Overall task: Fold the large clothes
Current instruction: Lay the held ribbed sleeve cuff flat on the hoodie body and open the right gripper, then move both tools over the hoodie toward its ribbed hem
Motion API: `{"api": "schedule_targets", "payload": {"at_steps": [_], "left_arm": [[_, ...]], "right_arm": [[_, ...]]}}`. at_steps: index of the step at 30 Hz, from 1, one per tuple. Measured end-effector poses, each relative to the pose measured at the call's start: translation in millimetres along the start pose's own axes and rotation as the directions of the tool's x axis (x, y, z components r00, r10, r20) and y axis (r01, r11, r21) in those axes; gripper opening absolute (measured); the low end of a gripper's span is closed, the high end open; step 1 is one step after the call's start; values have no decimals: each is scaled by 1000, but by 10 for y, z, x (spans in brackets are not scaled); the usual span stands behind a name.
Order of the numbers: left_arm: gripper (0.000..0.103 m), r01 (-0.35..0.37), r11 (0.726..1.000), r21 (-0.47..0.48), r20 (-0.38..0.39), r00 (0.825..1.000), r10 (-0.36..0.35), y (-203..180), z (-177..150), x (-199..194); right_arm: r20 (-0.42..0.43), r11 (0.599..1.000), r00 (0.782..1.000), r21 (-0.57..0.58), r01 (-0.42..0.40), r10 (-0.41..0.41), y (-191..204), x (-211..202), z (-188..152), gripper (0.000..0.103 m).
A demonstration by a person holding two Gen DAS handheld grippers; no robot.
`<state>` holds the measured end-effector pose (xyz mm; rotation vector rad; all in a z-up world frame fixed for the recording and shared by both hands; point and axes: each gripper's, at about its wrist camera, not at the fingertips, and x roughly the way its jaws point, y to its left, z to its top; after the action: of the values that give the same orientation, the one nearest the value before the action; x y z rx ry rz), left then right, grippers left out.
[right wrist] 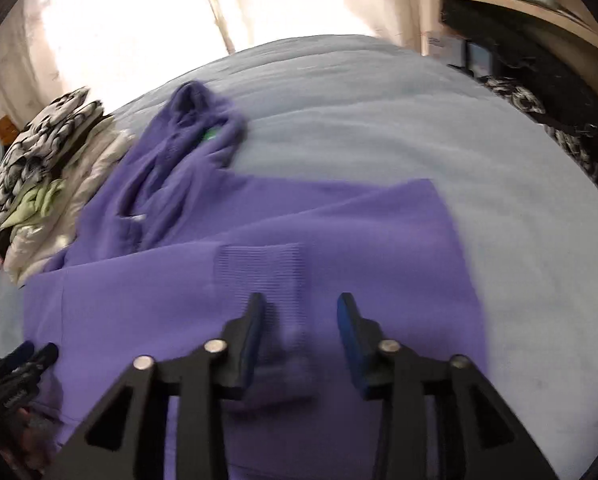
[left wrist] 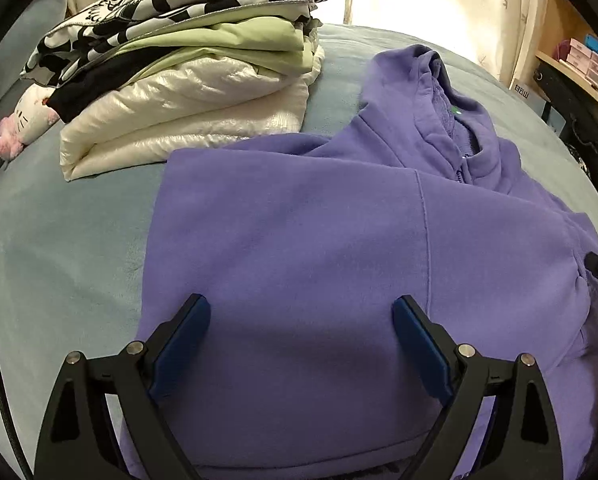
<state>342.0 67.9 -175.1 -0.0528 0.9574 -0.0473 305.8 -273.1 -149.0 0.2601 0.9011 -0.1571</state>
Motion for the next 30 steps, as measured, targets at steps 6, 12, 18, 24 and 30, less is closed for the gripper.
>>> {"api": "schedule_targets", "payload": {"at_steps": [6,12,18,24,30], "left_arm": [[93,-10,1000,-14,-14,1000,10,-20,-9,-105],[93,-16,1000,-10,34,999,16,42,-17,-426],[93,4,1000,-6,75,997,-3,1,-14,-802],[93,13,1000,6,97,995,-13,-39,-82,-1135],[93,20,1000,15,112,993,-21,-63,-205,-1444]], "right_arm": [[-13,1000,1000,7,-25,25,-7,-106,-151,39],[-9,997,997,16,-76,76,145,-297,-169,39],[23,995,995,-6,-95,95,296,-592,-181,39],[45,994,994,-40,-101,103,398,-892,-222,39],[54,991,992,-75,-112,117,462,-1164,-331,39]]}}
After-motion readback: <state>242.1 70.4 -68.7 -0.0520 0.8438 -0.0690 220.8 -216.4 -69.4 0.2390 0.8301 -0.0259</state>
